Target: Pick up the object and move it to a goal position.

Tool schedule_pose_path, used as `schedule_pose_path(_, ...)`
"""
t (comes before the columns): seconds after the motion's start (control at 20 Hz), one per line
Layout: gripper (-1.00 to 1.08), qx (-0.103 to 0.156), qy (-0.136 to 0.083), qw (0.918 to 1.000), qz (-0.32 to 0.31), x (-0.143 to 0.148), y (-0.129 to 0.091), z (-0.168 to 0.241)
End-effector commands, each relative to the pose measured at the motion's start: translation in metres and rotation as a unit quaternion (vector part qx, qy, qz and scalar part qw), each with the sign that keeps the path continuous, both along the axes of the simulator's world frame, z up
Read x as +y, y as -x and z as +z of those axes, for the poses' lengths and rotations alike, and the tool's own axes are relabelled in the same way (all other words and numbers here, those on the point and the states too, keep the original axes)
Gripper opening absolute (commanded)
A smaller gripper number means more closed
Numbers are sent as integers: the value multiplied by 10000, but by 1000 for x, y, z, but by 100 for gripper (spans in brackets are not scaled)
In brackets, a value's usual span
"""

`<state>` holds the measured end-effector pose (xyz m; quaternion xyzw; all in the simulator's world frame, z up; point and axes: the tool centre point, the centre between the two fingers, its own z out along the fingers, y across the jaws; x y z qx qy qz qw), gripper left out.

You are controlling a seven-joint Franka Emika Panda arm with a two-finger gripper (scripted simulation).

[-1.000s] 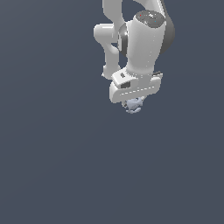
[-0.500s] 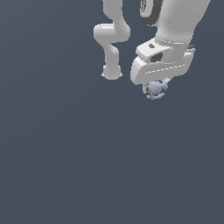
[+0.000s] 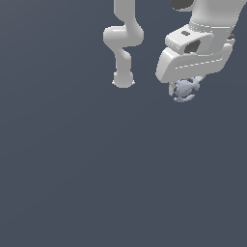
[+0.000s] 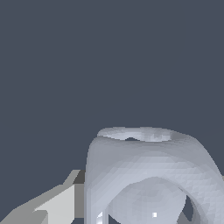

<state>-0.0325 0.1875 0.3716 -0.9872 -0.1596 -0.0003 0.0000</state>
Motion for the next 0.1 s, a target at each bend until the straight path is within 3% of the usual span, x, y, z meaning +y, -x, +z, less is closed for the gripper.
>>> schedule_pose_path(0.0, -100, 3, 1, 10000, -4, 2, 0, 3)
schedule_pose_path(0.05, -100, 3, 1, 10000, -4, 2, 0, 3)
